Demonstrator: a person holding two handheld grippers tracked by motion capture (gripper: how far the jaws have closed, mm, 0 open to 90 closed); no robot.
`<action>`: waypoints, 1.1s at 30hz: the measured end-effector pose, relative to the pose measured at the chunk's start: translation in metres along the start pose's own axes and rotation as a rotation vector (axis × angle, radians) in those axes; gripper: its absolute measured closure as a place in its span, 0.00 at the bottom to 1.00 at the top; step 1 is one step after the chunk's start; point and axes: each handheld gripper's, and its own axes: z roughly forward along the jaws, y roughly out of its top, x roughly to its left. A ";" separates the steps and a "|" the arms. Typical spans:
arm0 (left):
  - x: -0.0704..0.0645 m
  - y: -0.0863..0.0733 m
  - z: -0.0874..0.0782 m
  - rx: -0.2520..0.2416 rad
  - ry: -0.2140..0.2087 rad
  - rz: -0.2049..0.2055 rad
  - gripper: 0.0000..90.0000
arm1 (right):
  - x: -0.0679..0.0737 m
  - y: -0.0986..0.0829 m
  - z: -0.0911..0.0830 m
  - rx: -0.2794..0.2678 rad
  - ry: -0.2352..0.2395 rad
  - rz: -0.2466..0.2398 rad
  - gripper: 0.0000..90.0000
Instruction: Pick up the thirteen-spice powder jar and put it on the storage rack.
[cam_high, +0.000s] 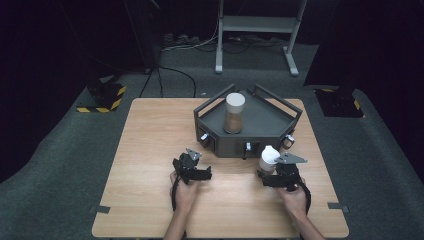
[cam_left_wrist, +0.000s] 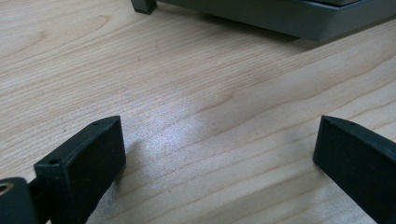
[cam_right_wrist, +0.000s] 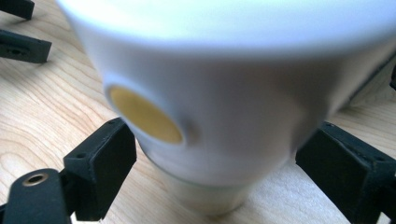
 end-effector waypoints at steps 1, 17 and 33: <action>0.000 0.000 0.000 0.000 0.000 0.001 0.03 | 0.001 0.001 0.000 -0.002 0.000 -0.003 0.15; 0.000 0.000 0.000 0.000 0.000 0.000 0.03 | 0.000 0.004 0.003 -0.029 0.010 0.015 0.25; 0.000 0.000 0.000 0.000 0.000 0.000 0.03 | 0.001 0.003 0.002 -0.054 0.002 0.017 0.33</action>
